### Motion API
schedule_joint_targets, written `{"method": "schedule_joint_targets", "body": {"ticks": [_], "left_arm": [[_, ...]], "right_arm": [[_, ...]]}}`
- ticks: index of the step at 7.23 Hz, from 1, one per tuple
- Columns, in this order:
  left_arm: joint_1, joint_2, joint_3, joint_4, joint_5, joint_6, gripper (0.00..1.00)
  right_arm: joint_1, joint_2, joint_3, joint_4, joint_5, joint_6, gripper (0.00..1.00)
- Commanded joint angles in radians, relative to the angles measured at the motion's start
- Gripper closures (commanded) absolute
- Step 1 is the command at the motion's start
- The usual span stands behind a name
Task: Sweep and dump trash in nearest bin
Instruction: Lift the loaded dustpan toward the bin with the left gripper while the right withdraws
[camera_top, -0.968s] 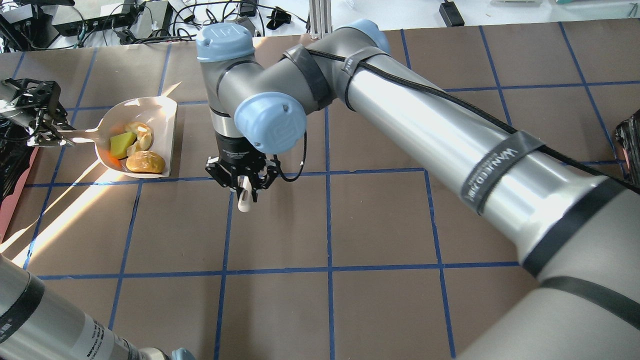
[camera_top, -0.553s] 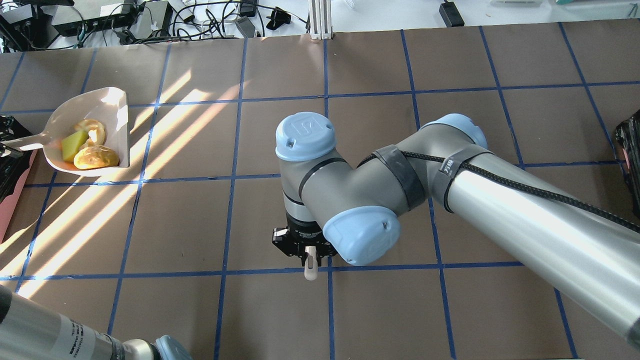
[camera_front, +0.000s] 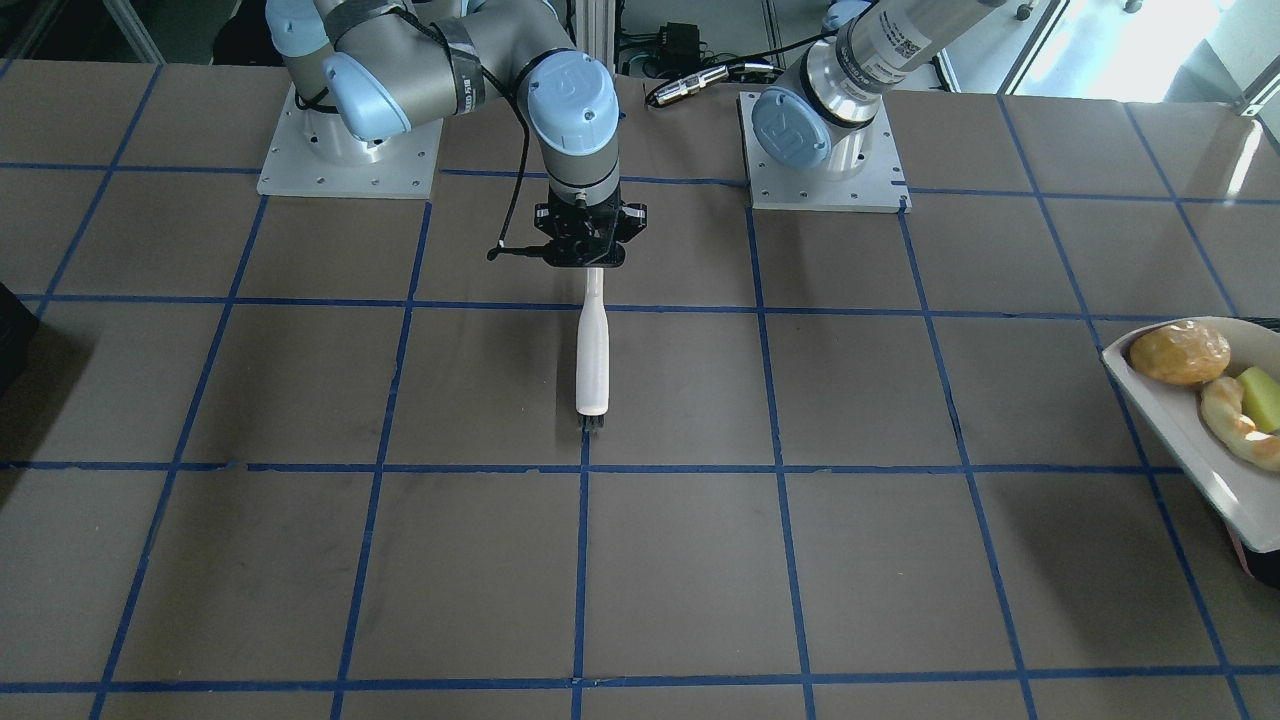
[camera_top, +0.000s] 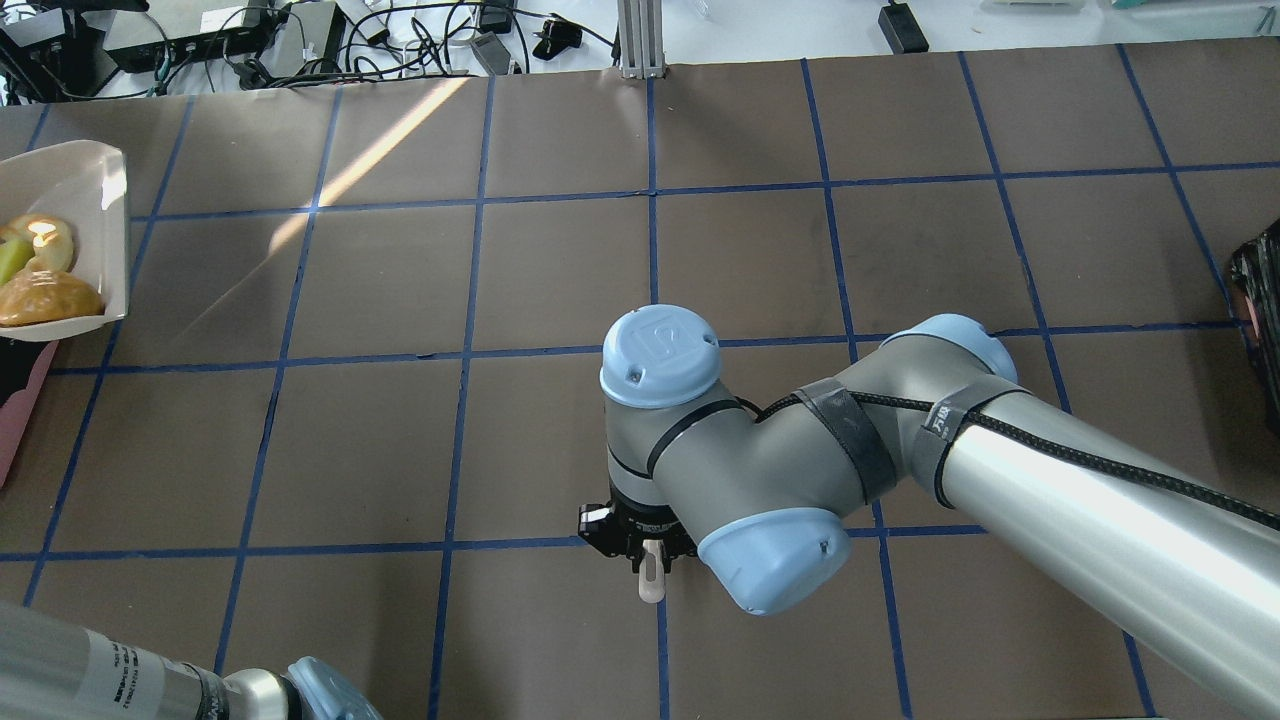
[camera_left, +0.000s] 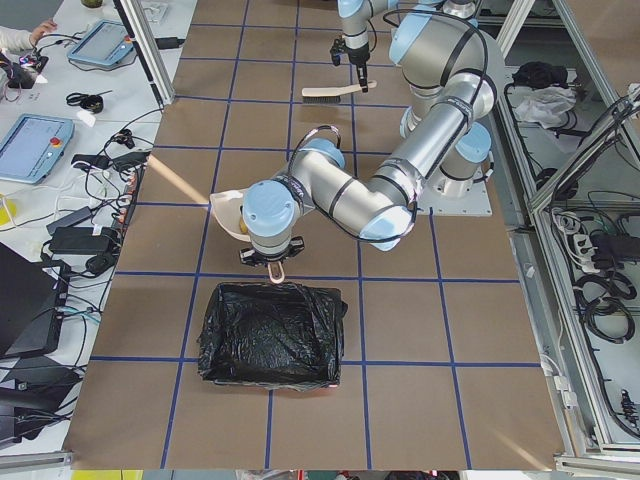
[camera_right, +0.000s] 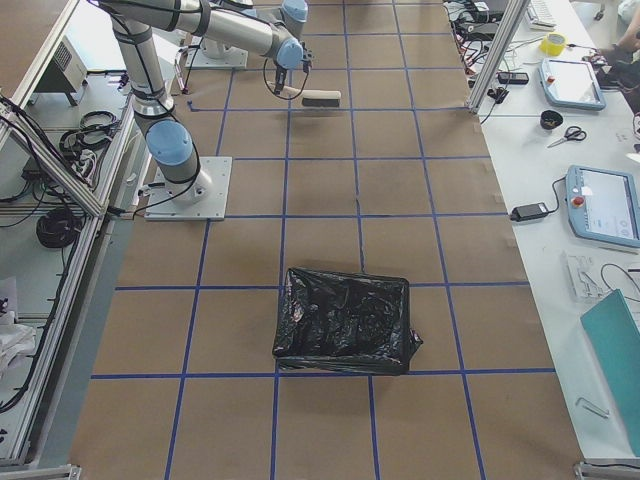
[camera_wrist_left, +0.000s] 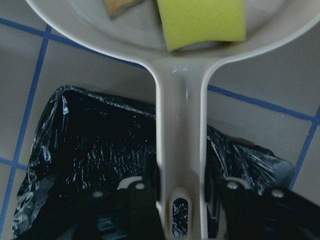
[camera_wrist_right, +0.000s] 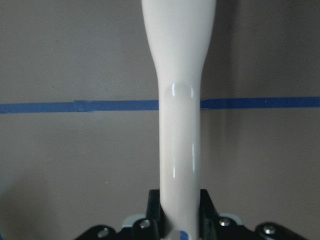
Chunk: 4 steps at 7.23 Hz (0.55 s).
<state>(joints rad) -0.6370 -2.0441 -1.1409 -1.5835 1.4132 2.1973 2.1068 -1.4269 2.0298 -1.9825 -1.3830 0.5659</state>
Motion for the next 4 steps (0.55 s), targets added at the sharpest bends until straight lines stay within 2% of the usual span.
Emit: {"method": "schedule_joint_targets", "body": {"ticks": [1,2,4], "left_arm": [[0.071,-0.074,0.161,-0.004,0.004,0.004,1.0],[0.116,-0.134,0.264,-0.009,0.019,0.015,1.0],[0.186,-0.226,0.386,0.016,0.026,0.1,1.0]], "right_arm": [[-0.001,-0.001,0.003,-0.001,0.004,0.052,1.0],[-0.001,-0.001,0.003,0.001,0.004,0.046,1.0],[0.001,0.006,0.004,0.001,0.01,0.045,1.0]]}}
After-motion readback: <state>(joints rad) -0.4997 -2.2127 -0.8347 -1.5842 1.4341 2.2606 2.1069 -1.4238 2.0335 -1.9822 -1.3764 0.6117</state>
